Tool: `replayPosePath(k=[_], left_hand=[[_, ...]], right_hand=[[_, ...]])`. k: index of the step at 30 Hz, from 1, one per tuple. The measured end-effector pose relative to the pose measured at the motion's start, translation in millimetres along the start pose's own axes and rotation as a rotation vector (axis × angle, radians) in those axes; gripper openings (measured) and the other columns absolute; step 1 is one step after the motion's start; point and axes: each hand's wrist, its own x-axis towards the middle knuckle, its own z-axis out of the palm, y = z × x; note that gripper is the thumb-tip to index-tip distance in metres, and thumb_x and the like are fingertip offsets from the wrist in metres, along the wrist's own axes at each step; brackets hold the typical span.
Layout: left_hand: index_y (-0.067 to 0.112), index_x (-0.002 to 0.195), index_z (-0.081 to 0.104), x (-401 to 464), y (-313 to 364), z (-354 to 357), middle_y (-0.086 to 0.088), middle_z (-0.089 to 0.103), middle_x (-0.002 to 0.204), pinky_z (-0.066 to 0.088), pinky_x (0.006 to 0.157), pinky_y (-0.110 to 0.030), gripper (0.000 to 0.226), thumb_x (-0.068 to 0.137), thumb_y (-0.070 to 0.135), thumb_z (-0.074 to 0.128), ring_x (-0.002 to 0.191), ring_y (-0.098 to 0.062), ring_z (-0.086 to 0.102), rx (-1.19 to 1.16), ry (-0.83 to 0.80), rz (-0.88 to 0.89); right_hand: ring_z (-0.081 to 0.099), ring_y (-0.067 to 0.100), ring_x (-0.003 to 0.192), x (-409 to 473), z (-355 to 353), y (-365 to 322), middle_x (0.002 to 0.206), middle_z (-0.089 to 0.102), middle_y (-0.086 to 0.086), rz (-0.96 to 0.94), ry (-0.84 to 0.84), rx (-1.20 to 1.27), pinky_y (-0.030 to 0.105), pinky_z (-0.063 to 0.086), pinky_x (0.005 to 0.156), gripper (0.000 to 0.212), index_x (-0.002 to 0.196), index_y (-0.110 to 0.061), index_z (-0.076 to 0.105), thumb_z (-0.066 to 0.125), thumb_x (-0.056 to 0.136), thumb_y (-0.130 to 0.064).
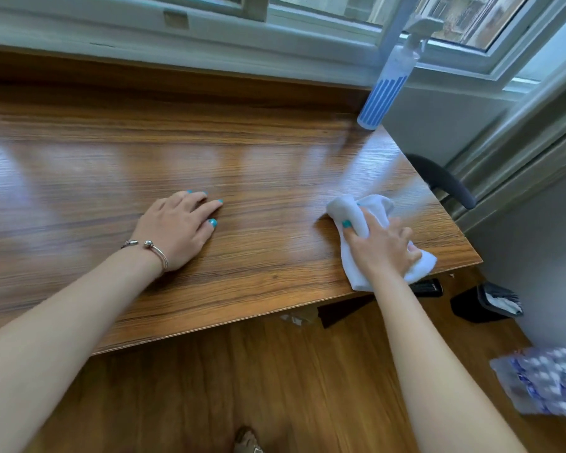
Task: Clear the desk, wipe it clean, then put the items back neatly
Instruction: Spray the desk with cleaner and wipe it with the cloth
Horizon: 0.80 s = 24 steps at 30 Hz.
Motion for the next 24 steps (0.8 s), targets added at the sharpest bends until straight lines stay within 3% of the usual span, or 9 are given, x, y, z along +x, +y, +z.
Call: replayPosePath(k=[6, 10, 14, 16, 20, 24], left_hand=[[0.033, 0.144, 0.039, -34.3, -62.5, -17.9, 0.002, 0.037, 0.151, 0.019, 0.111, -0.036, 0.048, 0.098, 0.045, 0.028, 0.141, -0.022, 0.026, 0.004, 0.01, 0.039], [0.032, 0.141, 0.042, -59.4, -98.7, -27.2, -0.001, 0.042, 0.148, 0.021, 0.11, -0.037, 0.071, 0.08, 0.057, 0.016, 0.139, -0.025, 0.031, 0.017, 0.007, 0.034], [0.027, 0.139, 0.046, -74.7, -120.2, -34.9, -0.002, 0.045, 0.145, 0.023, 0.107, -0.037, 0.07, 0.08, 0.053, 0.019, 0.136, -0.025, 0.034, -0.011, 0.01, 0.014], [0.028, 0.14, 0.045, -82.3, -132.9, -36.4, -0.002, 0.043, 0.146, 0.023, 0.108, -0.037, 0.068, 0.08, 0.051, 0.023, 0.137, -0.024, 0.032, -0.03, 0.002, -0.006], [0.033, 0.142, 0.043, -107.0, -158.5, -28.9, 0.0, 0.041, 0.148, 0.023, 0.109, -0.038, 0.078, 0.078, 0.06, 0.007, 0.138, -0.024, 0.031, -0.017, 0.015, -0.028], [0.029, 0.139, 0.049, -119.8, -171.2, -18.8, -0.004, 0.048, 0.143, 0.024, 0.108, -0.04, 0.07, 0.084, 0.056, 0.014, 0.136, -0.027, 0.037, -0.046, 0.058, -0.041]], right_hand=[[0.034, 0.027, 0.125, -93.7, 5.9, -112.7, 0.135, 0.039, 0.008, -0.084, 0.015, 0.017, 0.052, 0.025, 0.1, 0.051, 0.137, -0.053, 0.036, 0.036, 0.089, -0.07], [0.034, 0.027, 0.124, -159.0, 11.2, -197.8, 0.137, 0.038, 0.005, -0.237, 0.015, 0.049, 0.051, 0.025, 0.101, 0.051, 0.136, -0.054, 0.036, 0.043, 0.088, -0.067], [0.032, 0.027, 0.127, -170.9, 7.8, -211.7, 0.14, 0.037, 0.003, -0.335, -0.045, 0.063, 0.051, 0.025, 0.102, 0.051, 0.137, -0.057, 0.034, 0.048, 0.088, -0.064], [0.034, 0.029, 0.129, -149.5, 4.6, -182.4, 0.141, 0.038, 0.004, -0.217, -0.047, 0.034, 0.051, 0.027, 0.102, 0.05, 0.136, -0.057, 0.035, 0.046, 0.088, -0.062], [0.036, 0.034, 0.126, -108.1, -2.8, -131.6, 0.135, 0.043, 0.014, 0.18, -0.003, -0.01, 0.055, 0.03, 0.098, 0.044, 0.13, -0.045, 0.045, 0.039, 0.089, -0.06], [0.035, 0.032, 0.125, -144.3, 2.3, -174.1, 0.136, 0.04, 0.014, 0.173, 0.025, -0.021, 0.052, 0.03, 0.099, 0.049, 0.137, -0.047, 0.041, 0.04, 0.091, -0.063]])
